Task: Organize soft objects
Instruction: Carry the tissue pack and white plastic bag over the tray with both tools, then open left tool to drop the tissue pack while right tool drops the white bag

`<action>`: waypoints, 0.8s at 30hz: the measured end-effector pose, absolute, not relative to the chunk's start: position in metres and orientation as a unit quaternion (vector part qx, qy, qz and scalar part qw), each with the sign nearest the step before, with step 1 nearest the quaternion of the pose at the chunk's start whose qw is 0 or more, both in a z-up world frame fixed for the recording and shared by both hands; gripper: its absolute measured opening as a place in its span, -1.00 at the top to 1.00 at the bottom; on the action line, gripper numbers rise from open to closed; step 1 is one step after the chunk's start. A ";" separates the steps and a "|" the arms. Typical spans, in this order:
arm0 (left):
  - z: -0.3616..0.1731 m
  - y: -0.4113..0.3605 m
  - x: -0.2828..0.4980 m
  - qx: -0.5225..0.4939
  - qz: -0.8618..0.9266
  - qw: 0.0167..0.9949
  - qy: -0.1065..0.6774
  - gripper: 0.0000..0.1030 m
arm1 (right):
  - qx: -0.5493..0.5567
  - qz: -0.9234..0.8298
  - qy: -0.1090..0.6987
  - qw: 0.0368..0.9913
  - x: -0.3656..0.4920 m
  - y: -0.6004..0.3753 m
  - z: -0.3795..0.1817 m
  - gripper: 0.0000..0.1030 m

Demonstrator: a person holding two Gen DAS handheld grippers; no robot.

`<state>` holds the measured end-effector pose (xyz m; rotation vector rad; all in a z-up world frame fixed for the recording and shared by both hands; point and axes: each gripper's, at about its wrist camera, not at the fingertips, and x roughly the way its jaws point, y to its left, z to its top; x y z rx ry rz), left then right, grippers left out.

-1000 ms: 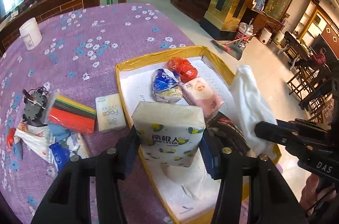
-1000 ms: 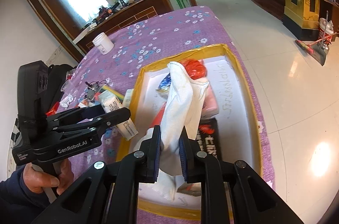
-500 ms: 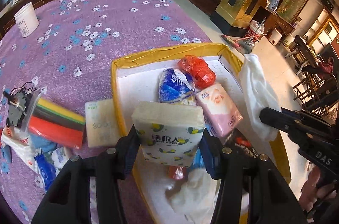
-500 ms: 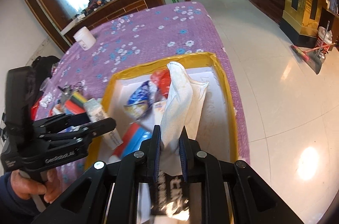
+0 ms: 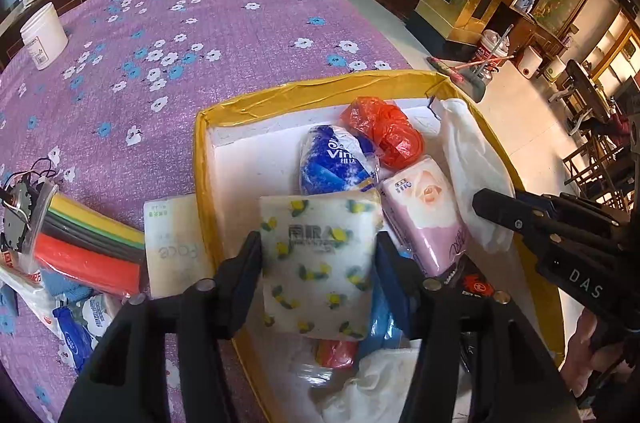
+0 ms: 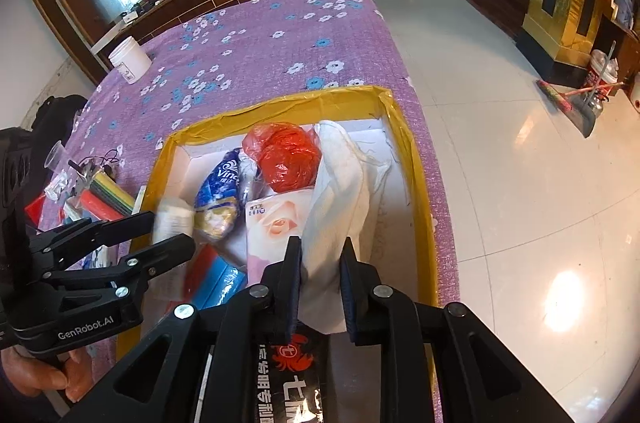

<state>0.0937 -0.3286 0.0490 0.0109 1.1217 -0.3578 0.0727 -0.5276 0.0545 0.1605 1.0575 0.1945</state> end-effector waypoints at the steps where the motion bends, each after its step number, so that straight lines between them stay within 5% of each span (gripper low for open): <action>1: 0.050 -0.329 0.093 0.005 -0.169 0.832 0.528 -0.16 | 0.078 0.093 0.503 0.856 0.072 -0.528 0.055 0.49; 5: 0.055 -0.326 0.091 0.001 -0.167 0.836 0.522 -0.34 | 0.080 0.093 0.493 0.861 0.067 -0.529 0.063 0.12; 24: 0.086 -0.307 0.051 -0.012 -0.178 0.850 0.495 -0.34 | 0.100 0.131 0.447 0.879 0.010 -0.509 0.100 0.11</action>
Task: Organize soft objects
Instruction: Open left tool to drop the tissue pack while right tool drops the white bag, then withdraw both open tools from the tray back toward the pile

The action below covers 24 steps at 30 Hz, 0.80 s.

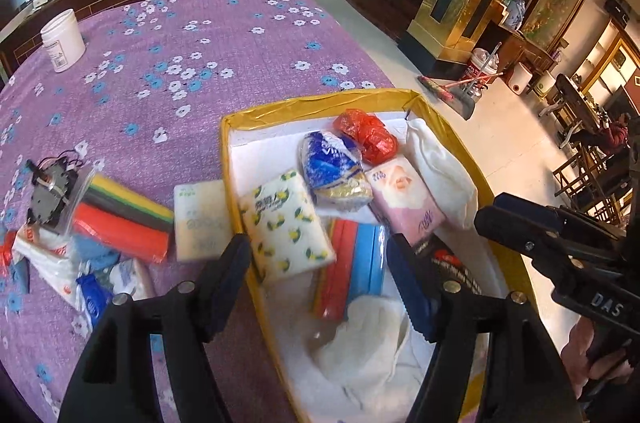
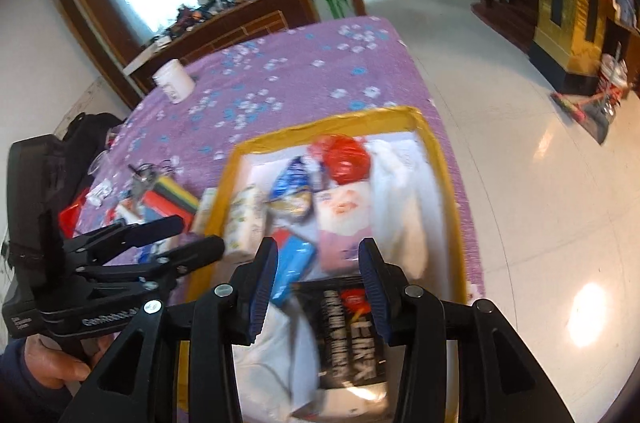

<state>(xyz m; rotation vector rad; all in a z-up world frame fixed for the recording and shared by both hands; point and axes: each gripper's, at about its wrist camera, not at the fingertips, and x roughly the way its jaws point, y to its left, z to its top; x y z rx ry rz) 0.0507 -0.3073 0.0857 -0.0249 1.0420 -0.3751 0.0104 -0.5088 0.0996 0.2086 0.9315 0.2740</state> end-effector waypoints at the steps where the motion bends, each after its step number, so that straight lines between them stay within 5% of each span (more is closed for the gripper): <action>1: 0.087 -0.304 0.045 -0.010 -0.176 0.853 0.491 -0.34 | 0.095 0.136 0.442 0.882 0.007 -0.503 0.102 0.11; 24: 0.062 -0.154 -0.018 -0.092 -0.080 0.855 0.505 -0.35 | 0.038 0.275 0.490 0.827 -0.018 -0.362 0.088 0.11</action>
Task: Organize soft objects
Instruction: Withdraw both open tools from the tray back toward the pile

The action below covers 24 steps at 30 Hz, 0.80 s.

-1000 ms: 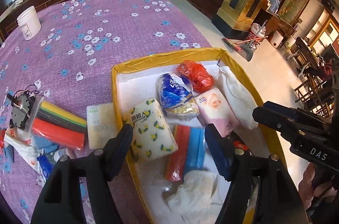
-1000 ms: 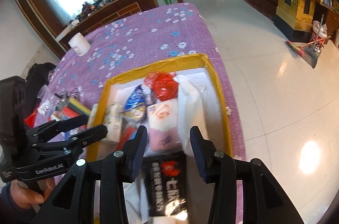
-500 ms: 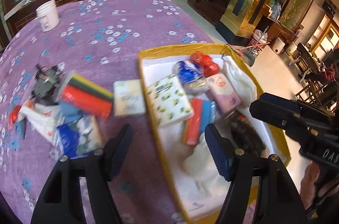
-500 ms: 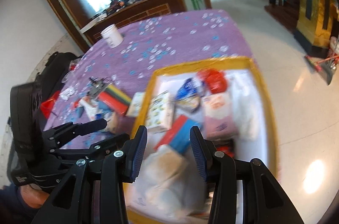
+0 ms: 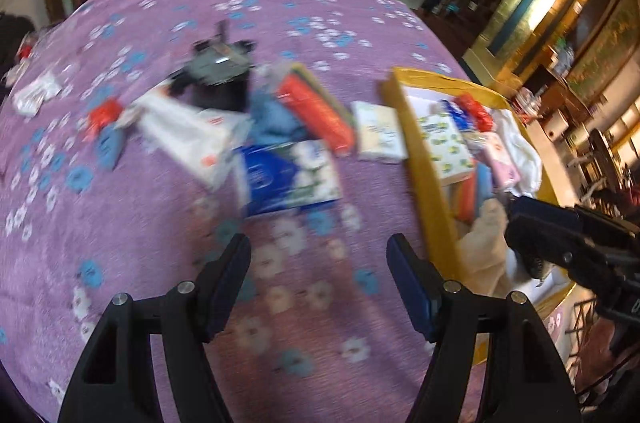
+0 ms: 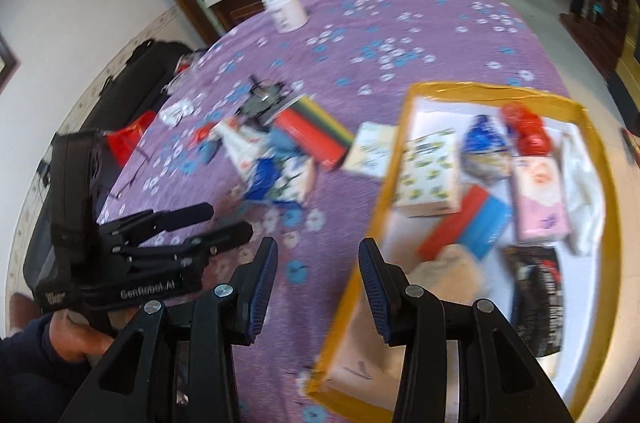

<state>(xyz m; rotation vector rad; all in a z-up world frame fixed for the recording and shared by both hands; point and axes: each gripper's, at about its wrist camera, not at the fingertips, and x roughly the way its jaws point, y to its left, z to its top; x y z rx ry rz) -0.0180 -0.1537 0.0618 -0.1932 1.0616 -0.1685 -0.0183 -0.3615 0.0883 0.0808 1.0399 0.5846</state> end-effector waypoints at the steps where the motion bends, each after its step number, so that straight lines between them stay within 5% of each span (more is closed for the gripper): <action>1: 0.060 -0.146 -0.020 -0.096 -0.075 0.854 0.506 -0.35 | 0.036 0.278 0.491 0.825 -0.020 -0.356 0.087 0.11; 7: 0.051 -0.102 -0.029 -0.113 -0.046 0.848 0.516 -0.35 | 0.033 0.294 0.507 0.810 -0.026 -0.322 0.072 0.10; 17: 0.044 -0.052 -0.043 -0.110 -0.025 0.843 0.526 -0.35 | -0.007 0.294 0.509 0.809 0.015 -0.267 0.064 -0.18; 20: 0.043 -0.038 -0.052 -0.110 -0.024 0.843 0.526 -0.35 | -0.029 0.304 0.511 0.804 0.047 -0.247 0.062 -0.42; 24: 0.040 -0.021 -0.062 -0.113 -0.017 0.842 0.527 -0.35 | -0.060 0.311 0.521 0.793 0.079 -0.227 0.045 -0.42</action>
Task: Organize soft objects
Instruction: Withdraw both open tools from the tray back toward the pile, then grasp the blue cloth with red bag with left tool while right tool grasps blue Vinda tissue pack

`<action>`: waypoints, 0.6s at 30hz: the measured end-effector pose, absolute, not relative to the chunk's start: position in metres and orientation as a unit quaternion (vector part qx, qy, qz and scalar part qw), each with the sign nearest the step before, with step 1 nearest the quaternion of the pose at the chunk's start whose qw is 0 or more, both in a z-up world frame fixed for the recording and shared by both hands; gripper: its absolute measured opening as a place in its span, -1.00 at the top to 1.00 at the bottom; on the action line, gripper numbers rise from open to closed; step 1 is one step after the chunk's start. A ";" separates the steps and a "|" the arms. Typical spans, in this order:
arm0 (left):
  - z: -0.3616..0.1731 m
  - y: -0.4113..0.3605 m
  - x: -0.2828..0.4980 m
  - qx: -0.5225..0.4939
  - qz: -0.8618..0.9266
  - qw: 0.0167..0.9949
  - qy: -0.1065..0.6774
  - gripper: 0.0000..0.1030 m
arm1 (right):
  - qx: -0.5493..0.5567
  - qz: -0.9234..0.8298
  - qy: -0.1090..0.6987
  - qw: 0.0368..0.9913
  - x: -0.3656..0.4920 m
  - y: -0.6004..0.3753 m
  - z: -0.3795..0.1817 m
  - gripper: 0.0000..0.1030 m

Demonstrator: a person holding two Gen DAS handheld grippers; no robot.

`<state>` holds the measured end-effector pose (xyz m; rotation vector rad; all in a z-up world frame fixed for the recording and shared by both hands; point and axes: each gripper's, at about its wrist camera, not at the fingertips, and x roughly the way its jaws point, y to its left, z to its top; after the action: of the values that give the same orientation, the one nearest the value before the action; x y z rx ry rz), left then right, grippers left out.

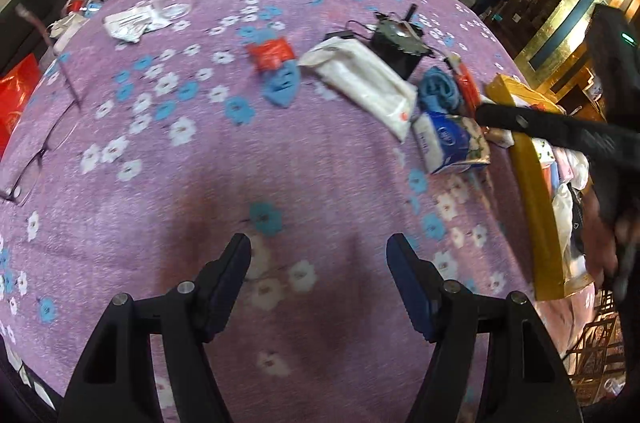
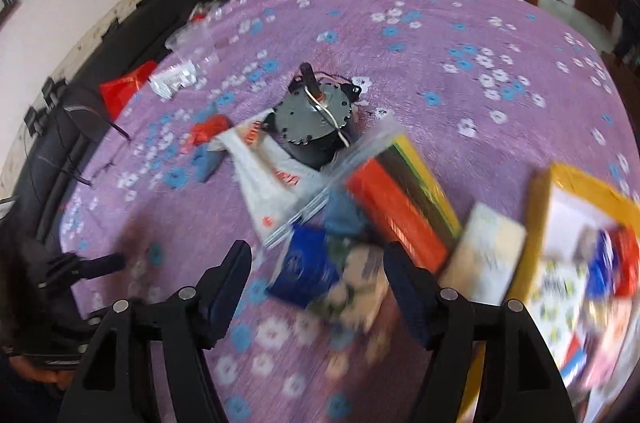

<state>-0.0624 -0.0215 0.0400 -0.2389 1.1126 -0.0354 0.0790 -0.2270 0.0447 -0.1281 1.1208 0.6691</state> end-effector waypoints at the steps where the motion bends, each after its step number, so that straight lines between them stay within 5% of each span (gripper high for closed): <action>1: 0.039 -0.018 -0.064 -0.114 -0.014 0.842 0.528 -0.35 | -0.064 0.313 0.525 0.789 0.084 -0.224 0.039 -0.42; 11: 0.035 0.009 -0.060 -0.137 -0.004 0.839 0.527 -0.35 | -0.045 0.358 0.592 0.721 0.041 -0.220 0.017 -0.42; 18: 0.040 0.010 -0.042 -0.137 -0.011 0.841 0.523 -0.35 | -0.013 0.285 0.584 0.760 0.037 -0.225 0.020 -0.45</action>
<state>-0.0418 0.0101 0.0405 -0.2903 1.1060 -0.0222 0.0366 -0.2253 0.0204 -0.0288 1.2718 0.6207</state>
